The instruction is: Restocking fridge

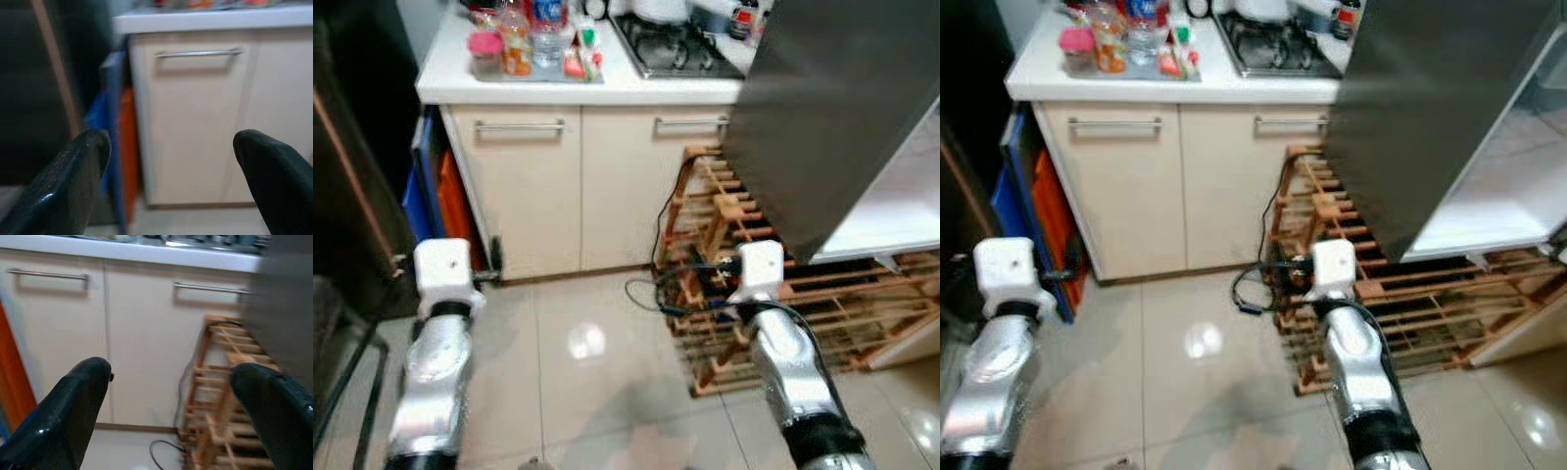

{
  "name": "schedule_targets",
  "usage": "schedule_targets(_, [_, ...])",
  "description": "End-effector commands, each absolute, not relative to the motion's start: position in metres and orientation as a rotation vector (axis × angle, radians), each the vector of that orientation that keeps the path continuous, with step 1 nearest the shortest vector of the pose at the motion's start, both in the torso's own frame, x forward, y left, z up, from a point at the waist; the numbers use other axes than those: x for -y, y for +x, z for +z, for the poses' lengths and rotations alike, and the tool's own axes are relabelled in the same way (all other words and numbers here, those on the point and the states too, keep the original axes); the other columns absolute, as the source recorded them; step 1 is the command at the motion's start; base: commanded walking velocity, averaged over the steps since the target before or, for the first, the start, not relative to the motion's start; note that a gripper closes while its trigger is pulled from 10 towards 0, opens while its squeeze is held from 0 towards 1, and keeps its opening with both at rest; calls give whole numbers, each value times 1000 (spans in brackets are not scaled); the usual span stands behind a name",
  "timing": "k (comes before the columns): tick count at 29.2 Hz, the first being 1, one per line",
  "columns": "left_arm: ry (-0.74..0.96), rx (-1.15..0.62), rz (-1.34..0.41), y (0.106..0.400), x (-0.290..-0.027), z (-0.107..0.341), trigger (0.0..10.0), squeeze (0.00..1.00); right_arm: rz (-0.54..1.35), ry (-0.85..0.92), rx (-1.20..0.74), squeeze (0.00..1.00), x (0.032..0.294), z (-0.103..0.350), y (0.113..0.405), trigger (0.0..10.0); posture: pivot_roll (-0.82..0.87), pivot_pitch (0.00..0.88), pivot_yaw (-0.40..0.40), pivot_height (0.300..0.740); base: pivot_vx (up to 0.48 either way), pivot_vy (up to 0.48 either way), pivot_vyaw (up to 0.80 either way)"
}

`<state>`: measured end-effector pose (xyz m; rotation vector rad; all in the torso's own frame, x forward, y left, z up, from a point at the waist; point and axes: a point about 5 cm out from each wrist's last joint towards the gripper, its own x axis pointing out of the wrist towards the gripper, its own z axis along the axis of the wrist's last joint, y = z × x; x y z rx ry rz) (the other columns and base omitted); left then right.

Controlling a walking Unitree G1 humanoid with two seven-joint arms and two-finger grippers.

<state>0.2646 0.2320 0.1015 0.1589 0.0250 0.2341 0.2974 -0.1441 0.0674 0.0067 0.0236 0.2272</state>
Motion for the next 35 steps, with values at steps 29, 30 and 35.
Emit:
schedule_targets(29, [141, 88, 70, 307, -183, 145, 10000, 0, 202, 69, 41, 0, 123, 86, 317, 10000, -25, 0, 2, 740, 336, 0, 99])
schedule_targets(30, [142, 89, 68, 307, -182, 145, 10000, 0, 204, 64, 44, 0, 123, 87, 318, 10000, -30, 0, 1, 740, 480, 0, 0])
schedule_targets(35, [130, 77, 73, 306, -181, 141, 10000, 0, 202, 46, 38, 0, 125, 86, 319, 10000, -34, 0, -3, 740, 480, 0, -297])
